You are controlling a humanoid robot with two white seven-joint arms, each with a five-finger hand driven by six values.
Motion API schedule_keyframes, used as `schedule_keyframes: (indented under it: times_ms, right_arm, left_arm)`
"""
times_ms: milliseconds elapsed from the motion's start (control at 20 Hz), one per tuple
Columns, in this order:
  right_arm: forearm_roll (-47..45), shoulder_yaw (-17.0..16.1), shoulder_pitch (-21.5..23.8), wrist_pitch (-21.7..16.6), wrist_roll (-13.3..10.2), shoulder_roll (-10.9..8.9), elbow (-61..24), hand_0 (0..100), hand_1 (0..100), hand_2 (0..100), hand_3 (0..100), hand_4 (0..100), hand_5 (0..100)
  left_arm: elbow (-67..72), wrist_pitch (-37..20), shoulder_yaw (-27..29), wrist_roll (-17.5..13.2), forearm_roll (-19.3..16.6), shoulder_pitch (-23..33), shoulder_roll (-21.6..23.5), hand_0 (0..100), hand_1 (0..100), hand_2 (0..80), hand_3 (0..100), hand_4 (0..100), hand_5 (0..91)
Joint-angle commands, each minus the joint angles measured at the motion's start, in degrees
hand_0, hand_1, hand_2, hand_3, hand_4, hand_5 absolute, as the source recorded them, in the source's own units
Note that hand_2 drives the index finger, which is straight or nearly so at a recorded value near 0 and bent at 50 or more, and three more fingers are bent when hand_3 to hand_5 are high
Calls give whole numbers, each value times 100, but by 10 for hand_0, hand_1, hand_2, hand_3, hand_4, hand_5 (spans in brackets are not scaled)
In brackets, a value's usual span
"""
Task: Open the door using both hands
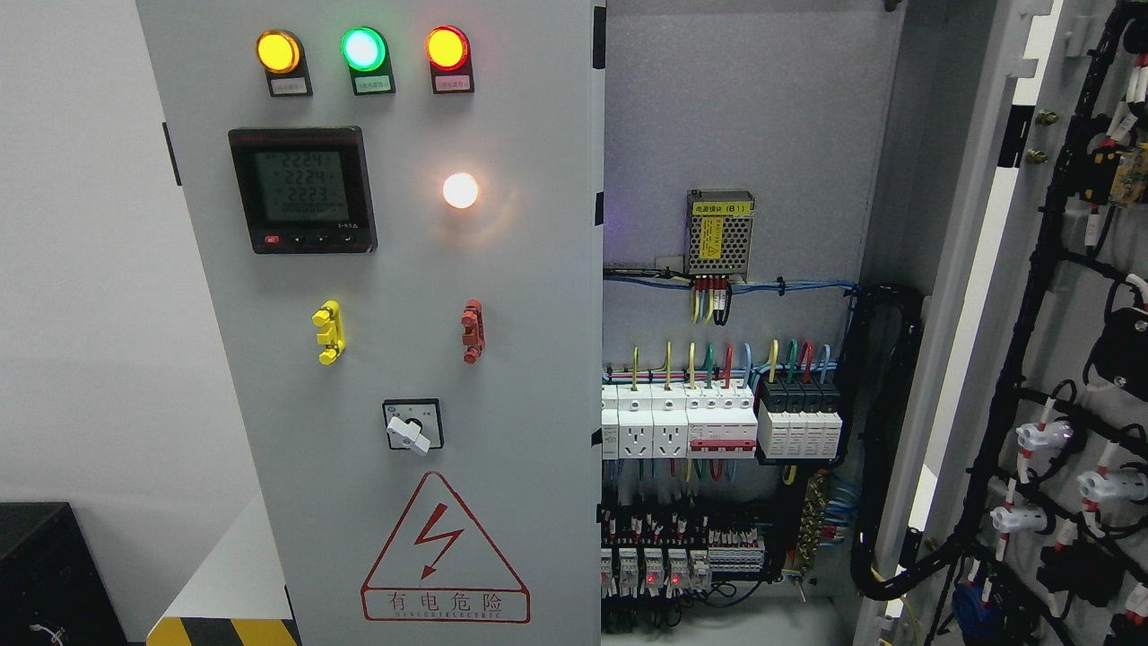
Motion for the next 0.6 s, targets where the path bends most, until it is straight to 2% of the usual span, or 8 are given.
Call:
schedule_keyframes:
  times_ms: [0,150,451,551]
  right_arm:
    - [-4,75,-628,-25,-42,-220,-691,100,130,0,0,0,0]
    - [-13,110,-1006,-25,-42,-220,-691,100,131,0,0,0,0]
    - [-346,329,-1753,54,-42,-211,-639,100,131,0,0,0,0]
    - [-513,330,-1999,308,-42,-202,-586,100,131,0,0,0,0]
  left_arm:
    - [34,225,-585,-32,19,-60,-93,120,556,0,0,0,0]
    - [-45,839,-541,-120,10,-60,-111,120,556,0,0,0,0]
    - [-54,929,-295,-138,-157,-192,-102,120,556,0,0,0,0]
    - [-54,938,-234,-138,-209,-210,-111,120,556,0,0,0,0]
